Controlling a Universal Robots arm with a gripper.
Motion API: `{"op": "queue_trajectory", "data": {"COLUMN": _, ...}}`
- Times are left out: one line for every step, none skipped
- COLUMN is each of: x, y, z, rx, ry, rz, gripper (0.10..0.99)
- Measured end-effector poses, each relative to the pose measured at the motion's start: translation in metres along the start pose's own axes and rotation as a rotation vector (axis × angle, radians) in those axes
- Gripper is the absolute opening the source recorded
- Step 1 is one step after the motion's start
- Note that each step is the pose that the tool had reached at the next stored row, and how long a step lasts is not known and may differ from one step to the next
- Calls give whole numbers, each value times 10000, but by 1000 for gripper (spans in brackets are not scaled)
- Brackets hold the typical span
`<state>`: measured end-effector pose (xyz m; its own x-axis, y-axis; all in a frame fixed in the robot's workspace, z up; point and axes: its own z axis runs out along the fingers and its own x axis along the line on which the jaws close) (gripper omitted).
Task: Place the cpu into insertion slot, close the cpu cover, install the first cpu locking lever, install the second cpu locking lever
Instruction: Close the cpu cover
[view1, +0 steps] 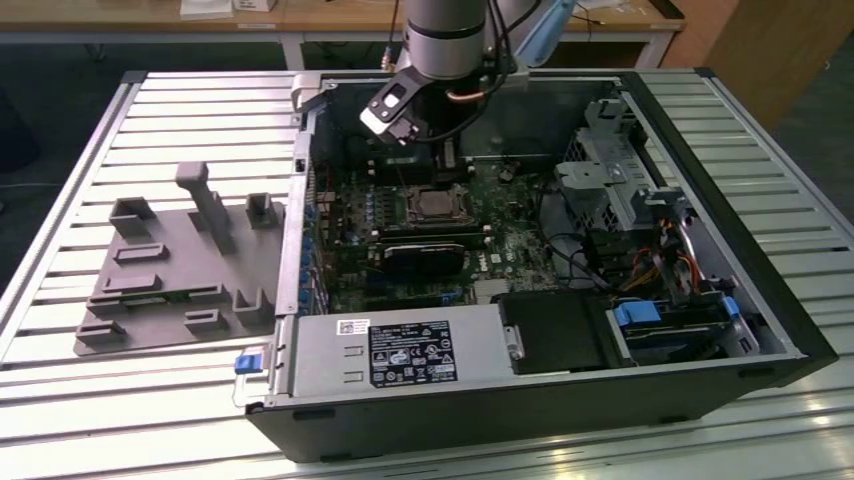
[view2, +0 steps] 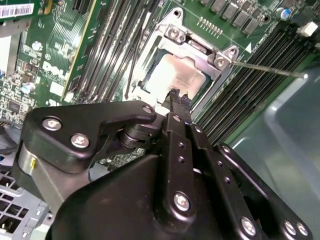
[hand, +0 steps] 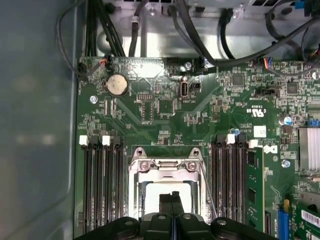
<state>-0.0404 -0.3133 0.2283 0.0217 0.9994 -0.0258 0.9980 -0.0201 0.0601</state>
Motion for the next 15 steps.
{"op": "queue_trajectory", "data": {"x": 0, "y": -11, "z": 6, "rx": -1, "ry": 0, "rz": 0, "gripper": 102}}
{"op": "queue_trajectory", "data": {"x": 0, "y": -21, "z": 11, "rx": 0, "ry": 0, "rz": 0, "gripper": 102}}
{"op": "queue_trajectory", "data": {"x": 0, "y": -29, "z": 17, "rx": 0, "ry": 0, "rz": 0, "gripper": 102}}
{"op": "queue_trajectory", "data": {"x": 0, "y": -36, "z": 25, "rx": 0, "ry": 0, "rz": 0, "gripper": 102}}
{"op": "queue_trajectory", "data": {"x": 0, "y": -43, "z": 32, "rx": 0, "ry": 0, "rz": 0, "gripper": 102}}
{"op": "queue_trajectory", "data": {"x": 0, "y": -47, "z": 35, "rx": 0, "ry": 0, "rz": 0, "gripper": 102}}
{"op": "queue_trajectory", "data": {"x": 0, "y": -48, "z": 35, "rx": 1, "ry": -1, "rz": -1, "gripper": 102}}
{"op": "queue_trajectory", "data": {"x": 0, "y": -48, "z": 35, "rx": 1, "ry": -2, "rz": -1, "gripper": 102}}
{"op": "queue_trajectory", "data": {"x": 0, "y": -48, "z": 36, "rx": 1, "ry": -2, "rz": -2, "gripper": 102}}
{"op": "queue_trajectory", "data": {"x": 0, "y": -48, "z": 36, "rx": 0, "ry": -1, "rz": -1, "gripper": 102}}
{"op": "queue_trajectory", "data": {"x": 0, "y": -49, "z": 36, "rx": 0, "ry": -1, "rz": -1, "gripper": 102}}
{"op": "queue_trajectory", "data": {"x": 0, "y": -49, "z": 36, "rx": 0, "ry": -1, "rz": -19, "gripper": 102}}
{"op": "queue_trajectory", "data": {"x": 0, "y": -49, "z": 37, "rx": -2, "ry": 3, "rz": -97, "gripper": 102}}
{"op": "queue_trajectory", "data": {"x": 0, "y": -50, "z": 38, "rx": -6, "ry": 9, "rz": -232, "gripper": 102}}
{"op": "queue_trajectory", "data": {"x": 0, "y": -49, "z": 38, "rx": -11, "ry": 14, "rz": -388, "gripper": 102}}
